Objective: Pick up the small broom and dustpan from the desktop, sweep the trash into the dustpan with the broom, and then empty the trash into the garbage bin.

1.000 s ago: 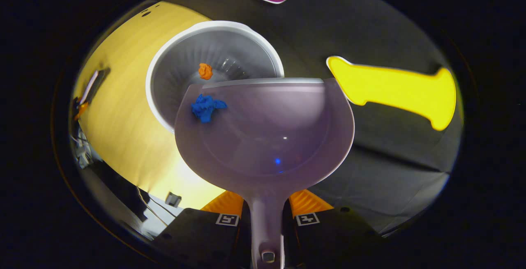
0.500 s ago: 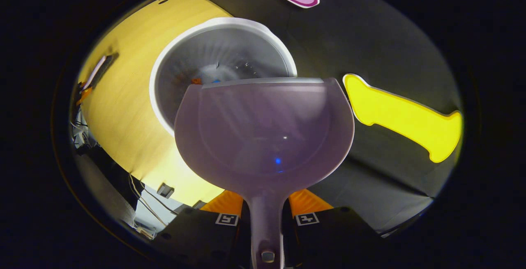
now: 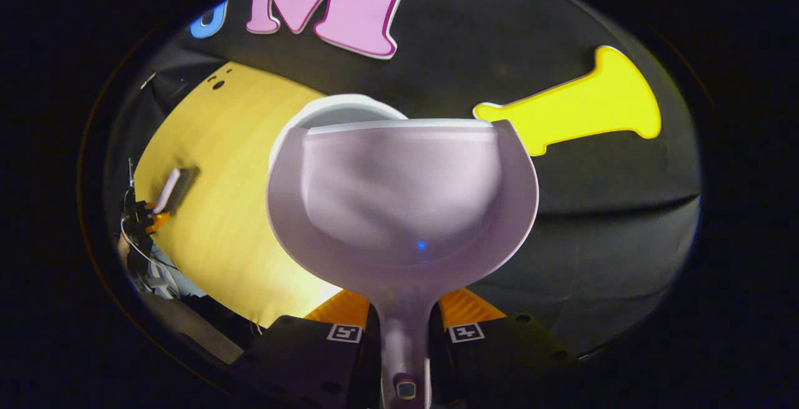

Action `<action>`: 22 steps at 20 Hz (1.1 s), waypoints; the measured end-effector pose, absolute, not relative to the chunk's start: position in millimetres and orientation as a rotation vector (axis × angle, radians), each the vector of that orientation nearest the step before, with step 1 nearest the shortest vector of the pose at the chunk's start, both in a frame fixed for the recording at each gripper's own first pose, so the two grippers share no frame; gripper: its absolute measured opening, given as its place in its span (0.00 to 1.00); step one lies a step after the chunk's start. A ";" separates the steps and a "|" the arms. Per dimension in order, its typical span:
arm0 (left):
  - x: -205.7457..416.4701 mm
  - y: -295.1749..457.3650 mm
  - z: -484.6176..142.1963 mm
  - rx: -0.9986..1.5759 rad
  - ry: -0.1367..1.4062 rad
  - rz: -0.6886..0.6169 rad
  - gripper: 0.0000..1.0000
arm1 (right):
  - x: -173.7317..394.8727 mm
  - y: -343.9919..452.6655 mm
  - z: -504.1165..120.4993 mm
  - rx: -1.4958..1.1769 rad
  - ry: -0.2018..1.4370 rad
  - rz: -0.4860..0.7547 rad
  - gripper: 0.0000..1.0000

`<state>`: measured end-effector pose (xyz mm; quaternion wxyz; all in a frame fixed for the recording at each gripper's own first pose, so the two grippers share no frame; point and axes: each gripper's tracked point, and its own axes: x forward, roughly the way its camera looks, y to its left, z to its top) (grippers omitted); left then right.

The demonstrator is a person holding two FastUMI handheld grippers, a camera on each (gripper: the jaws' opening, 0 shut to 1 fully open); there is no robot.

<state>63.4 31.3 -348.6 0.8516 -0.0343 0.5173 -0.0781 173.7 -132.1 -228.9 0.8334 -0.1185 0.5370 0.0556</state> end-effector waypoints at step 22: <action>76.5 45.6 -347.5 -0.038 1.104 -0.138 0.27 | 31.1 143.3 -383.0 -0.036 1.111 0.414 0.35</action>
